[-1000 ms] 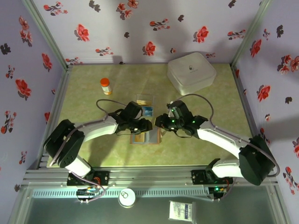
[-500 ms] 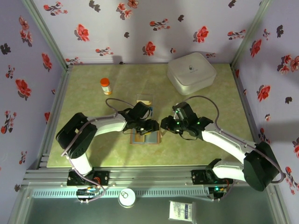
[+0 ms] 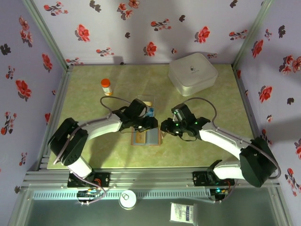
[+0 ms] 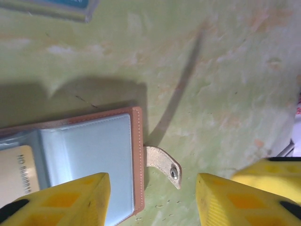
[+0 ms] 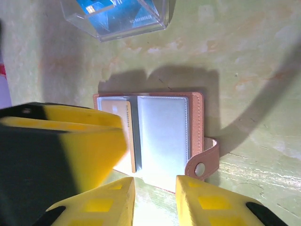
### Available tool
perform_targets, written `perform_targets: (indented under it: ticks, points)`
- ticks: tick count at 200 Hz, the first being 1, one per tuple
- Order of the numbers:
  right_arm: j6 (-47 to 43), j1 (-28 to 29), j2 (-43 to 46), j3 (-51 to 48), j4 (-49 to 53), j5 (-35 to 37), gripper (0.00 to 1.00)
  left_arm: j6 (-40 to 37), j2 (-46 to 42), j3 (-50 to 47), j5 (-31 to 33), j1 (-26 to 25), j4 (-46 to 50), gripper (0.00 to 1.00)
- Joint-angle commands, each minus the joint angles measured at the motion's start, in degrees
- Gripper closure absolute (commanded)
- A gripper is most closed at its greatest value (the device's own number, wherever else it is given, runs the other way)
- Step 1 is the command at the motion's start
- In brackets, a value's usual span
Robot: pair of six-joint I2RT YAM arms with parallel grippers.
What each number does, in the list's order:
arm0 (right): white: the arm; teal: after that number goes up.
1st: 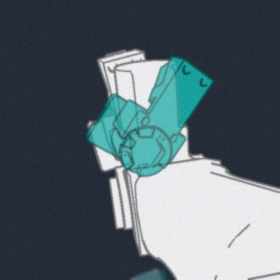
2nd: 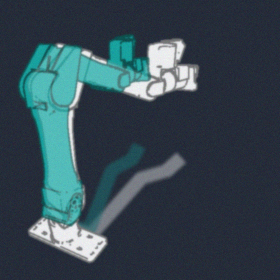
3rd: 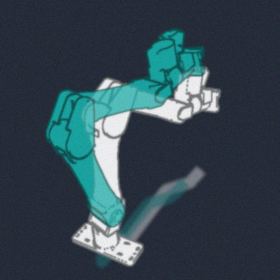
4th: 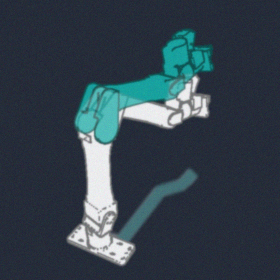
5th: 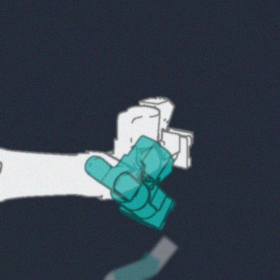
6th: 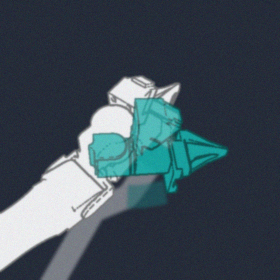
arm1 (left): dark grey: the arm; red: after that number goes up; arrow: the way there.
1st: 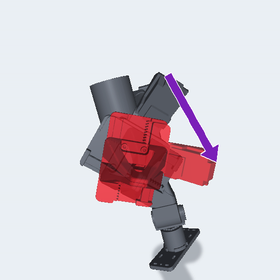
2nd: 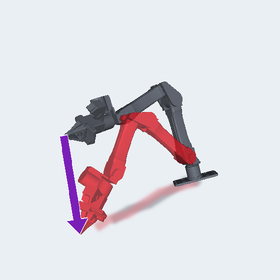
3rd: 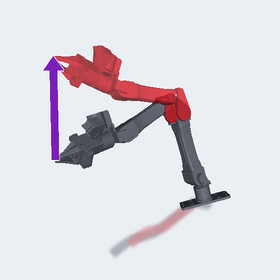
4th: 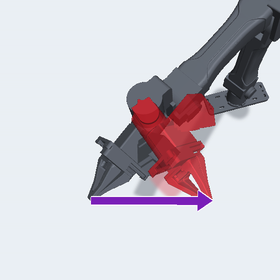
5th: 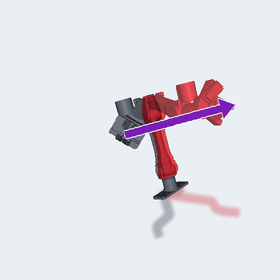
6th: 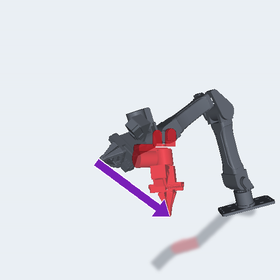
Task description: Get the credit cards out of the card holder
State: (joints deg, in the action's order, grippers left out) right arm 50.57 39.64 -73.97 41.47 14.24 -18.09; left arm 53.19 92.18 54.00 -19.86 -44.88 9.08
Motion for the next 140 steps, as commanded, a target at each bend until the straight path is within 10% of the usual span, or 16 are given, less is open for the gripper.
perform_targets:
  ticks: [1,140]
  points:
    - [-0.1,1.8,-2.8,3.1,-1.1,-0.7,0.71,-2.1,-3.1,-3.0,1.2,2.0,2.1,0.51]
    - [2.1,8.9,-20.1,12.9,-6.0,-2.8,0.74,-6.2,-9.4,-16.4,0.2,11.4,2.4,0.84]
